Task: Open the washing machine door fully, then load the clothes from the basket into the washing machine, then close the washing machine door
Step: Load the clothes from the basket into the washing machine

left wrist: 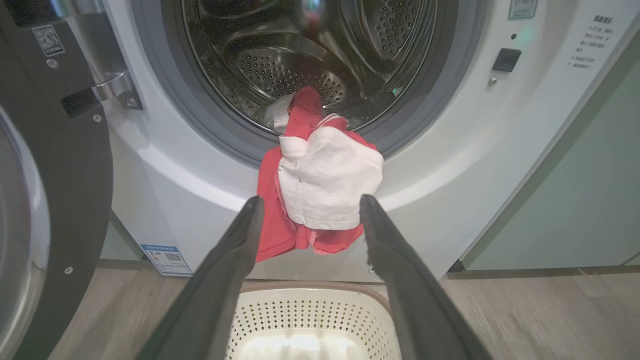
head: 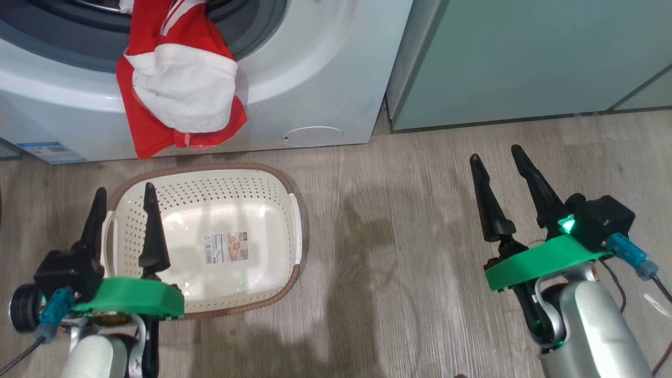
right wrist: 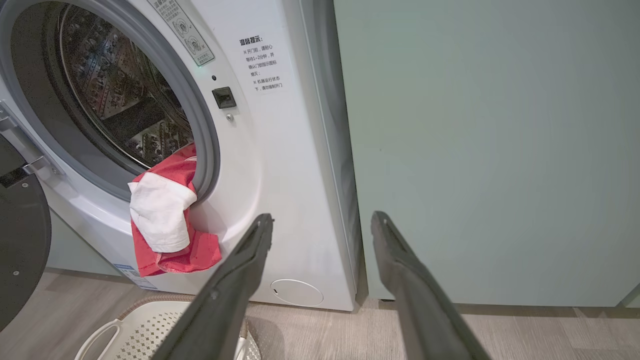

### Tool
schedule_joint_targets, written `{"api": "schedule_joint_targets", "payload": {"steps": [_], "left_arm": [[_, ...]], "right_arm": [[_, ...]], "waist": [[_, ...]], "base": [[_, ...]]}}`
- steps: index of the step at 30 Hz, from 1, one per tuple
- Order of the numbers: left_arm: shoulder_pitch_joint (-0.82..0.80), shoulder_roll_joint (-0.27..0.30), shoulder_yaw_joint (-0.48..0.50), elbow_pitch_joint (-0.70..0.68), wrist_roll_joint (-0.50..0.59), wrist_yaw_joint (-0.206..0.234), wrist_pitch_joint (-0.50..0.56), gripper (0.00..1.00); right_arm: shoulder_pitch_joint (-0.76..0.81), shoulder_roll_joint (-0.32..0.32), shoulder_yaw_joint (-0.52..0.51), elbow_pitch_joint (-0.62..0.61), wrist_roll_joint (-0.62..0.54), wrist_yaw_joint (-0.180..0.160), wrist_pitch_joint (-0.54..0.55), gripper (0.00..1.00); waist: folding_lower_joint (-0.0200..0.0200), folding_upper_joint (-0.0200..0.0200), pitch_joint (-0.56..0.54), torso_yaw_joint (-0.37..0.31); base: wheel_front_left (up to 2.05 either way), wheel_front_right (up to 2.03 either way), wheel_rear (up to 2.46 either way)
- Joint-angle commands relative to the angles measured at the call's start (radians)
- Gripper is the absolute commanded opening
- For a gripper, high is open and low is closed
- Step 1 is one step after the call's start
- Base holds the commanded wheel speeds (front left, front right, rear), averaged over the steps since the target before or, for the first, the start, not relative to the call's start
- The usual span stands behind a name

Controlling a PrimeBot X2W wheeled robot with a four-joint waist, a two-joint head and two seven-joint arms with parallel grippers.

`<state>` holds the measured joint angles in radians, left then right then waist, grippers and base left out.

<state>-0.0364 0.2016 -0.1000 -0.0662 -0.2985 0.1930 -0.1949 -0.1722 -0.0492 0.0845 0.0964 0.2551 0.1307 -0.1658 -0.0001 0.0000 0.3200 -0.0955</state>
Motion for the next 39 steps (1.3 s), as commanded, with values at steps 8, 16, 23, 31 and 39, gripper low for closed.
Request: {"api": "schedule_joint_targets", "payload": {"steps": [8, 16, 23, 31, 39], "left_arm": [[-0.032, 0.025, 0.026, -0.027, -0.012, 0.008, 0.017, 1.0], [-0.179, 0.054, 0.014, 0.09, -0.041, -0.038, 0.08, 1.0], [-0.417, 0.074, 0.02, 0.35, -0.113, -0.117, 0.15, 1.0], [-0.616, 0.118, 0.048, 0.604, -0.157, -0.153, 0.199, 1.0], [-0.722, 0.158, 0.071, 0.771, -0.186, -0.181, 0.204, 1.0]], "right_arm": [[-0.007, -0.001, 0.026, -0.049, 0.002, 0.0, 0.007, 1.0], [-0.037, -0.001, 0.047, -0.074, 0.006, 0.0, 0.001, 1.0], [-0.078, -0.001, 0.088, -0.096, 0.011, 0.0, -0.017, 1.0], [-0.112, -0.001, 0.112, -0.074, 0.034, 0.0, -0.048, 1.0], [-0.125, -0.001, 0.127, -0.042, 0.059, 0.0, -0.075, 1.0]], "waist": [[0.0001, 0.0, 0.022, 0.002], [0.0001, 0.0, 0.1, -0.018], [0.0001, 0.0, 0.201, -0.07], [0.0001, 0.0, 0.275, -0.128], [0.0001, 0.0, 0.3, -0.159]], "base": [[0.0, 0.0, 0.0], [0.0, 0.0, 0.0], [0.0, 0.0, 0.0], [0.0, 0.0, 0.0], [0.0, 0.0, 0.0]]}}
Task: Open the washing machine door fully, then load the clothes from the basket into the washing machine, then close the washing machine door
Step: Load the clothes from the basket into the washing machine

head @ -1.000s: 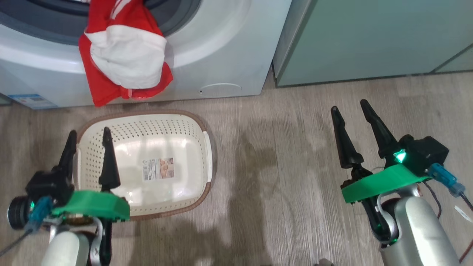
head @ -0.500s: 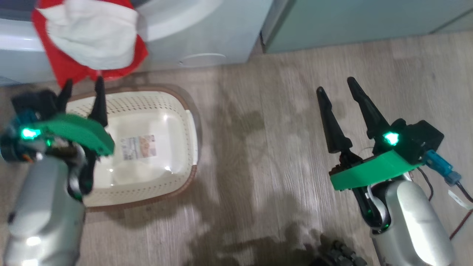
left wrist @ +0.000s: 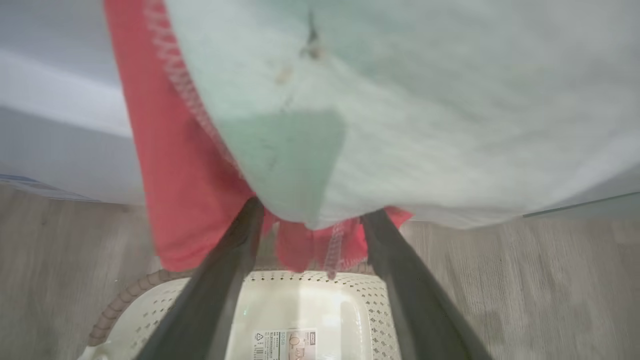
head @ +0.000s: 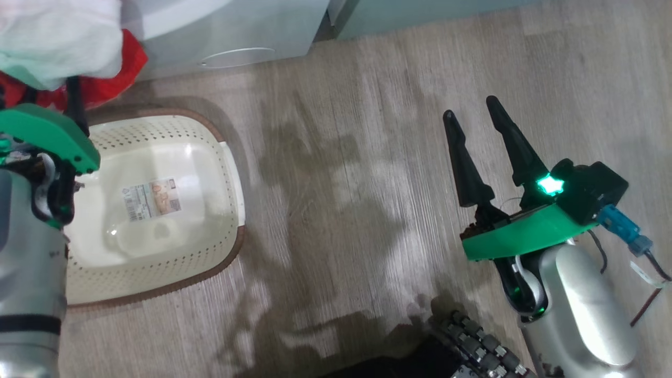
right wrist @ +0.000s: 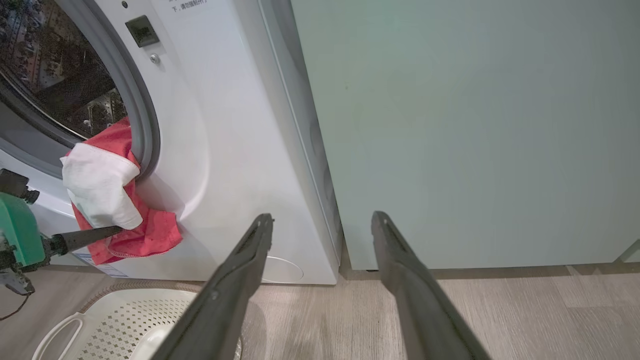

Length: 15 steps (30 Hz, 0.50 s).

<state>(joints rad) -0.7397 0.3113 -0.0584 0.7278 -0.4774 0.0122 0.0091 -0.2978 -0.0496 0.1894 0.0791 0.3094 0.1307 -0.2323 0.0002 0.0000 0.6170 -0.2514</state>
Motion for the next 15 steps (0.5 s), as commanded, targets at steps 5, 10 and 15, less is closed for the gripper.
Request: {"api": "schedule_joint_targets", "payload": {"steps": [5, 10, 15], "left_arm": [[-0.082, 0.059, 0.031, 0.067, -0.019, -0.02, -0.01, 1.0], [-0.114, 0.06, 0.029, 0.12, -0.026, -0.032, -0.019, 0.0], [-0.112, 0.059, 0.007, 0.136, -0.017, -0.042, -0.015, 0.0]], "right_arm": [[-0.017, -0.001, 0.038, -0.011, 0.015, 0.0, -0.017, 1.0], [-0.024, -0.001, 0.041, -0.004, 0.021, 0.0, -0.022, 1.0], [-0.013, -0.001, 0.025, 0.005, 0.024, 0.0, -0.026, 1.0]], "waist": [[-0.0002, 0.0, 0.012, -0.017], [-0.0002, 0.0, 0.01, -0.023], [-0.0002, 0.0, -0.002, -0.012]], "base": [[0.0, 0.0, 0.0], [0.0, 0.0, 0.0], [0.0, 0.0, 0.0]]}}
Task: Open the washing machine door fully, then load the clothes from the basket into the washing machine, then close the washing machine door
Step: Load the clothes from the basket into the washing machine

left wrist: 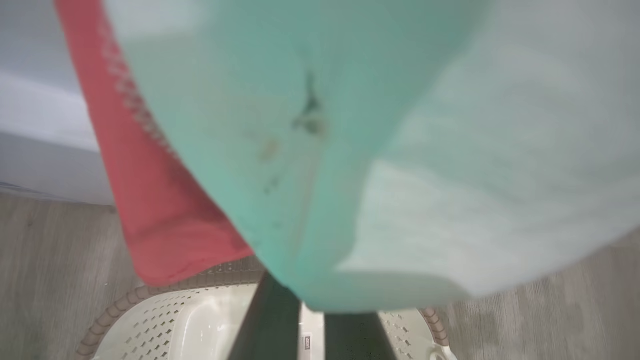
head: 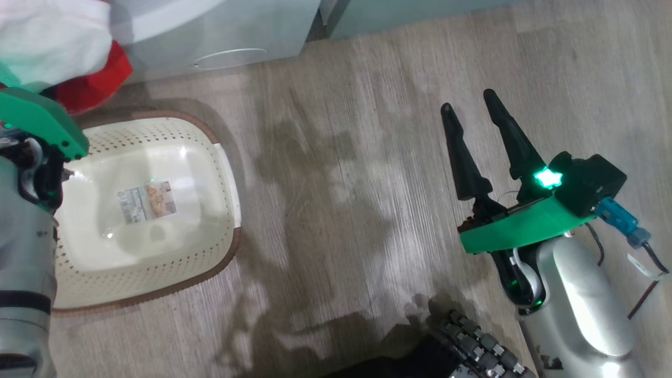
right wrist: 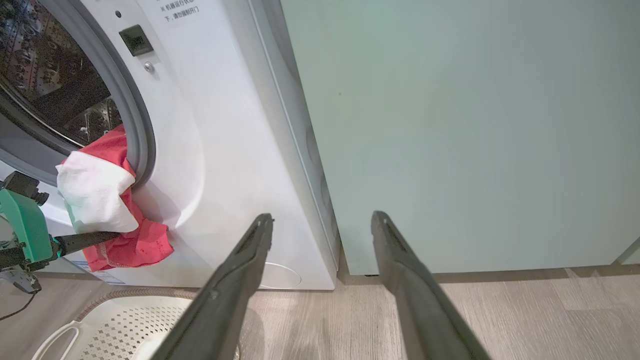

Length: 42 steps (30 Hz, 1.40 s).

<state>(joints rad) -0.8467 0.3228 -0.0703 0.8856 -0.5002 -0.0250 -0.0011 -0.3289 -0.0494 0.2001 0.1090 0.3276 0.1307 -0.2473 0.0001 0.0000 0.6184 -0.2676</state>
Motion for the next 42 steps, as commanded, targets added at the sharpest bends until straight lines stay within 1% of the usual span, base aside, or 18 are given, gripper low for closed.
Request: {"api": "schedule_joint_targets", "payload": {"steps": [1, 5, 8, 11, 14, 19, 22, 24, 26, 28, 31, 33, 38, 42], "left_arm": [[0.0, 0.047, 0.013, -0.024, 0.008, -0.008, 0.004, 0.0], [0.027, 0.044, -0.011, -0.069, 0.013, -0.017, 0.038, 0.0], [0.062, 0.051, -0.025, -0.144, 0.015, -0.017, 0.079, 0.0], [0.108, 0.068, -0.025, -0.257, 0.006, -0.009, 0.134, 0.0], [0.154, 0.091, -0.015, -0.403, -0.014, 0.002, 0.203, 0.0], [0.203, 0.143, 0.016, -0.652, -0.041, 0.041, 0.323, 0.0], [0.202, 0.186, 0.041, -0.756, -0.045, 0.069, 0.389, 0.0], [0.189, 0.202, 0.067, -0.801, -0.068, 0.084, 0.426, 0.0], [0.168, 0.229, 0.088, -0.824, -0.077, 0.096, 0.462, 0.0], [0.133, 0.241, 0.111, -0.83, -0.105, 0.103, 0.494, 0.0], [0.072, 0.273, 0.127, -0.808, -0.117, 0.109, 0.533, 0.0], [0.024, 0.282, 0.136, -0.782, -0.128, 0.112, 0.546, 0.0], [-0.07, 0.303, 0.14, -0.72, -0.119, 0.12, 0.544, 0.0], [-0.16, 0.325, 0.136, -0.637, -0.089, 0.123, 0.505, 0.0]], "right_arm": [[0.021, -0.001, 0.011, -0.024, 0.006, 0.0, -0.011, 1.0], [0.027, -0.001, 0.004, -0.02, 0.007, 0.0, -0.012, 1.0], [0.029, -0.001, 0.002, -0.018, 0.006, 0.0, -0.013, 1.0], [0.029, -0.001, 0.001, -0.015, 0.006, 0.0, -0.013, 1.0], [0.029, -0.001, 0.003, -0.011, 0.01, 0.0, -0.014, 1.0], [0.022, -0.001, 0.017, -0.003, 0.023, 0.0, -0.014, 1.0], [0.014, -0.001, 0.035, -0.002, 0.039, 0.0, -0.014, 1.0], [0.011, -0.001, 0.044, -0.005, 0.05, 0.0, -0.014, 1.0], [0.01, -0.001, 0.048, -0.006, 0.06, 0.0, -0.014, 1.0], [0.01, -0.001, 0.053, -0.007, 0.07, 0.0, -0.014, 1.0], [0.011, -0.001, 0.063, -0.009, 0.085, 0.0, -0.014, 1.0], [0.01, -0.001, 0.071, -0.013, 0.096, 0.0, -0.014, 1.0], [0.004, -0.001, 0.087, -0.022, 0.115, 0.0, -0.014, 1.0], [-0.005, -0.001, 0.103, -0.032, 0.131, 0.0, -0.014, 1.0]], "waist": [[-0.0001, 0.0, -0.008, 0.009], [-0.0001, 0.0, -0.026, 0.034], [-0.0001, 0.0, -0.041, 0.053], [-0.0001, 0.0, -0.052, 0.067], [-0.0001, 0.0, -0.06, 0.076], [-0.0001, 0.0, -0.064, 0.071], [-0.0001, 0.0, -0.061, 0.048], [-0.0001, 0.0, -0.056, 0.026], [-0.0001, 0.0, -0.049, 0.003], [-0.0001, 0.0, -0.041, -0.02], [-0.0001, 0.0, -0.026, -0.05], [-0.0001, 0.0, -0.015, -0.071], [-0.0001, 0.0, 0.014, -0.106], [-0.0001, 0.0, 0.047, -0.138]], "base": [[0.0, 0.0, 0.0], [0.0, 0.0, 0.0], [0.0, 0.0, 0.0], [0.0, 0.0, 0.0], [0.0, 0.0, 0.0], [0.0, 0.0, 0.0], [0.0, 0.0, 0.0], [0.0, 0.0, 0.0], [0.0, 0.0, 0.0], [0.0, 0.0, 0.0], [0.0, 0.0, 0.0], [0.0, 0.0, 0.0], [0.0, 0.0, 0.0], [0.0, 0.0, 0.0]]}}
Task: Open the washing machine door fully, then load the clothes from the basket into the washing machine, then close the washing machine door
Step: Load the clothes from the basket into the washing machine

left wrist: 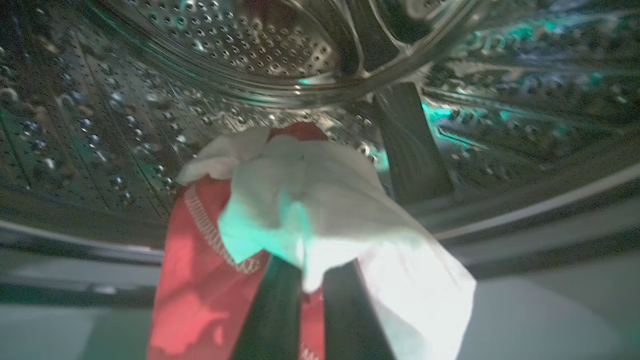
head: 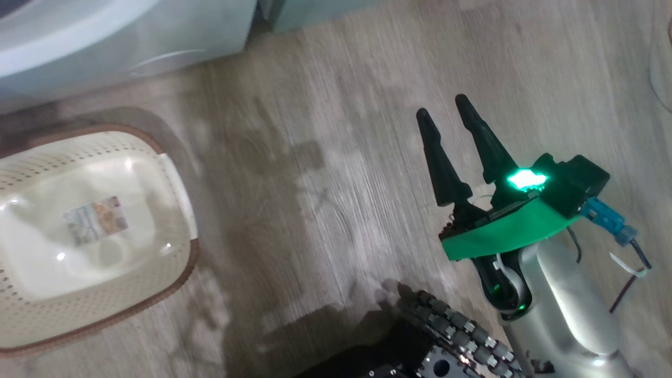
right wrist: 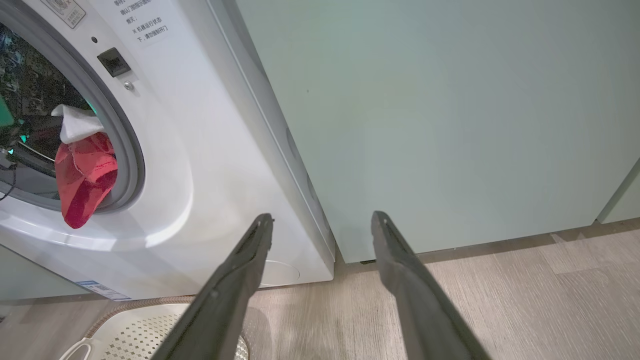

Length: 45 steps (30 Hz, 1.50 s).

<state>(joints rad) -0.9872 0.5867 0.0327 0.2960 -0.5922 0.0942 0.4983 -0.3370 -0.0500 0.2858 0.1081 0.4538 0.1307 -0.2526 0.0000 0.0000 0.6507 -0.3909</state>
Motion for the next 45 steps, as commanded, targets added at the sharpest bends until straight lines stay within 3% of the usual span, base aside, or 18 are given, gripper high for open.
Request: {"api": "schedule_joint_targets", "payload": {"steps": [1, 15, 22, 35, 36, 37, 38, 39, 45], "left_arm": [[-0.041, 0.066, 0.032, -0.028, 0.013, 0.005, -0.012, 0.0], [-0.327, 0.112, 0.014, 0.201, 0.11, -0.027, -0.309, 0.0], [-0.449, 0.111, 0.004, 0.299, 0.157, -0.061, -0.591, 0.0], [-0.425, 0.124, -0.08, 0.499, 0.204, -0.129, -0.649, 0.0], [-0.42, 0.119, -0.081, 0.504, 0.202, -0.128, -0.656, 0.14], [-0.42, 0.119, -0.081, 0.504, 0.202, -0.128, -0.656, 0.14], [-0.415, 0.116, -0.081, 0.509, 0.203, -0.123, -0.666, 0.47], [-0.407, 0.113, -0.084, 0.513, 0.205, -0.12, -0.674, 1.0], [-0.355, 0.083, -0.086, 0.53, 0.198, -0.108, -0.717, 1.0]], "right_arm": [[0.001, 0.0, 0.02, -0.034, 0.01, 0.0, -0.009, 1.0], [-0.031, 0.0, 0.055, -0.07, 0.053, 0.0, -0.009, 1.0], [-0.045, 0.0, 0.077, -0.081, 0.067, 0.0, -0.009, 1.0], [-0.05, 0.0, 0.068, -0.076, 0.068, 0.0, -0.009, 1.0], [-0.051, 0.0, 0.067, -0.075, 0.066, 0.0, -0.009, 1.0], [-0.051, 0.0, 0.067, -0.075, 0.066, 0.0, -0.009, 1.0], [-0.052, 0.0, 0.067, -0.074, 0.065, 0.0, -0.009, 1.0], [-0.052, 0.0, 0.067, -0.073, 0.066, 0.0, -0.009, 1.0], [-0.049, 0.0, 0.055, -0.063, 0.05, 0.0, -0.009, 1.0]], "waist": [[0.0, 0.0, 0.024, -0.022], [0.0, 0.0, 0.144, -0.102], [0.0, 0.0, 0.177, -0.122], [0.0, 0.0, 0.178, -0.098], [0.0, 0.0, 0.176, -0.095], [0.0, 0.0, 0.176, -0.095], [0.0, 0.0, 0.173, -0.091], [0.0, 0.0, 0.17, -0.088], [0.0, 0.0, 0.145, -0.068]], "base": [[0.0, 0.0, 0.0], [0.0, 0.0, 0.0], [0.0, 0.0, 0.0], [0.0, 0.0, 0.0], [0.0, 0.0, 0.0], [0.0, 0.0, 0.0], [0.0, 0.0, 0.0], [0.0, 0.0, 0.0], [0.0, 0.0, 0.0]]}}
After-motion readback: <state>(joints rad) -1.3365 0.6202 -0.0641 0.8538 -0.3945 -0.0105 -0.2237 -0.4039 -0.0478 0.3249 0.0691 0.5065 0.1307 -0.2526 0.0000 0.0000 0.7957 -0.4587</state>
